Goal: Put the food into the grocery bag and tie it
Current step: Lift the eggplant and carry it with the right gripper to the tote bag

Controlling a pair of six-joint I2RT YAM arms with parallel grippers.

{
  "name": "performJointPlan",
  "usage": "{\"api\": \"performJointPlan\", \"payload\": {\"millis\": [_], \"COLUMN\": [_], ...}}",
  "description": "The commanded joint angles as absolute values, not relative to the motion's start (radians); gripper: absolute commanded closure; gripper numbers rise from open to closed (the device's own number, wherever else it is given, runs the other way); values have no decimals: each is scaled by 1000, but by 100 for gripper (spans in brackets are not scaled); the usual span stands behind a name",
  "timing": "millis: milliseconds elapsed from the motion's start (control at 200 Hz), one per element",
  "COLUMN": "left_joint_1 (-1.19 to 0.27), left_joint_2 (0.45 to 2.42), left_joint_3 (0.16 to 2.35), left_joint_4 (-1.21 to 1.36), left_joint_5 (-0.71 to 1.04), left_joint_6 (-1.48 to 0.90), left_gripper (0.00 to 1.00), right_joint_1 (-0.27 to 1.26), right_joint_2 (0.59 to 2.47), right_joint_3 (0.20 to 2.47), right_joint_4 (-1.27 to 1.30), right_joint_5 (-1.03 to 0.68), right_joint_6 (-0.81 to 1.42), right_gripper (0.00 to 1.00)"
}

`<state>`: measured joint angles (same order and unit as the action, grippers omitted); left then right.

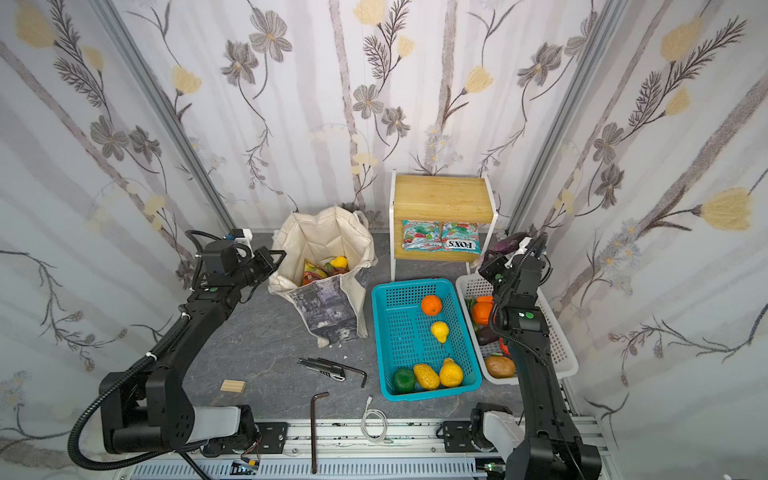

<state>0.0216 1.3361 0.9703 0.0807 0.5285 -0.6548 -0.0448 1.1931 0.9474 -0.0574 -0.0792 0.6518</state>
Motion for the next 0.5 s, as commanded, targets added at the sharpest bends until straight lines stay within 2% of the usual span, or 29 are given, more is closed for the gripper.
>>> {"api": "performJointPlan", "payload": {"millis": [0,285,495], "left_joint_1": [24,17,18], "left_joint_2": [1339,1335,1346], "left_joint_3": [971,967,968], "left_joint_4": [147,149,149], "left_joint_5": [538,526,531], "left_joint_6": [-661,-658,-658], "left_gripper": [100,100,100], "right_joint_1": [47,385,579], "right_joint_2": [1203,1308,1432], "right_joint_3": [1042,1253,1404], "right_joint_4": [-136,-163,-157], "right_joint_5": [-3,102,156], "right_joint_6": [582,553,533], "right_gripper": [78,77,77]}}
